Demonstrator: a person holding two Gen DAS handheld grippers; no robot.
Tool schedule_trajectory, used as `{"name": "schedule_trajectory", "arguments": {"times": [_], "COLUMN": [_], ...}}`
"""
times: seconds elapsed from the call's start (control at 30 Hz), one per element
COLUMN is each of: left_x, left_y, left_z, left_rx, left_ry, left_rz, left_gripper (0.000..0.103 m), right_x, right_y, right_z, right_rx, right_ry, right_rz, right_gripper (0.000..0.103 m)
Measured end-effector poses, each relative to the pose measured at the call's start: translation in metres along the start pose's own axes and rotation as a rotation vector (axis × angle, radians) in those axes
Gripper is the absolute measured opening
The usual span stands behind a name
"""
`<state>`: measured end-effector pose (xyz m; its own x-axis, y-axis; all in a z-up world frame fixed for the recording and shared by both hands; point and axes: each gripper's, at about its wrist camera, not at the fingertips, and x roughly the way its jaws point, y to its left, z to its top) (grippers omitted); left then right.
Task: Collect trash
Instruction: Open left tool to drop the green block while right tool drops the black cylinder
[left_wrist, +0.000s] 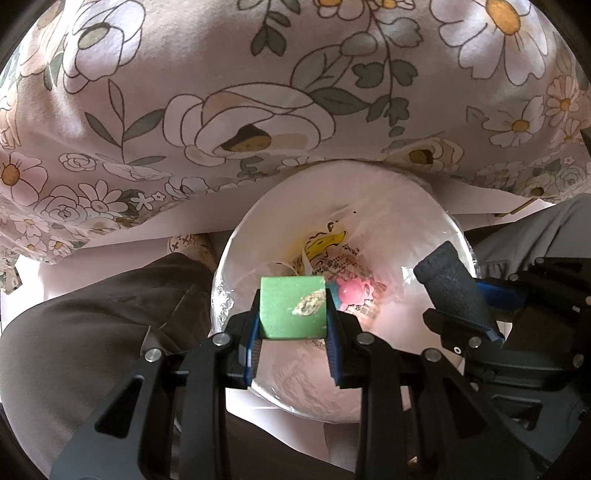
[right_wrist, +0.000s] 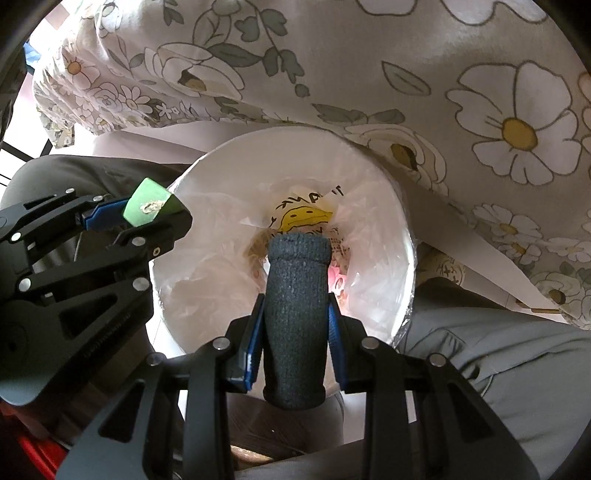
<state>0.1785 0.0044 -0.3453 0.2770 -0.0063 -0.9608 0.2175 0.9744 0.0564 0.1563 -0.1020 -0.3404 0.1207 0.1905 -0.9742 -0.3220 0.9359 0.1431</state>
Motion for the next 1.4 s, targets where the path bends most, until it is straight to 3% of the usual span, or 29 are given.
{"name": "schedule_trajectory", "arguments": {"times": [0.7, 0.73, 0.77, 0.83, 1.4], "left_x": [0.0046, 0.0044, 0.0041, 0.0025, -0.0001], "left_y": [-0.0070, -0.0072, -0.0074, -0.0078, -0.0009], "left_z": [0.0002, 0.0003, 0.0002, 0.0003, -0.0004], "left_rx": [0.014, 0.015, 0.017, 0.016, -0.012], "left_ry": [0.025, 0.025, 0.024, 0.017, 0.008], "left_rz": [-0.001, 0.000, 0.000, 0.011, -0.001], "left_gripper": [0.031, 0.035, 0.046, 0.051, 0.058], "right_x": [0.0038, 0.0039, 0.0039, 0.0042, 0.0093], "right_y": [0.0002, 0.0003, 0.0001, -0.0001, 0.0029], "right_z": [0.0018, 0.0018, 0.0018, 0.0019, 0.0023], "right_rx": [0.010, 0.010, 0.010, 0.011, 0.005], "right_ry": [0.010, 0.010, 0.010, 0.010, 0.023], "right_rz": [0.000, -0.001, -0.001, -0.004, -0.002], "right_gripper": [0.033, 0.033, 0.033, 0.034, 0.034]}}
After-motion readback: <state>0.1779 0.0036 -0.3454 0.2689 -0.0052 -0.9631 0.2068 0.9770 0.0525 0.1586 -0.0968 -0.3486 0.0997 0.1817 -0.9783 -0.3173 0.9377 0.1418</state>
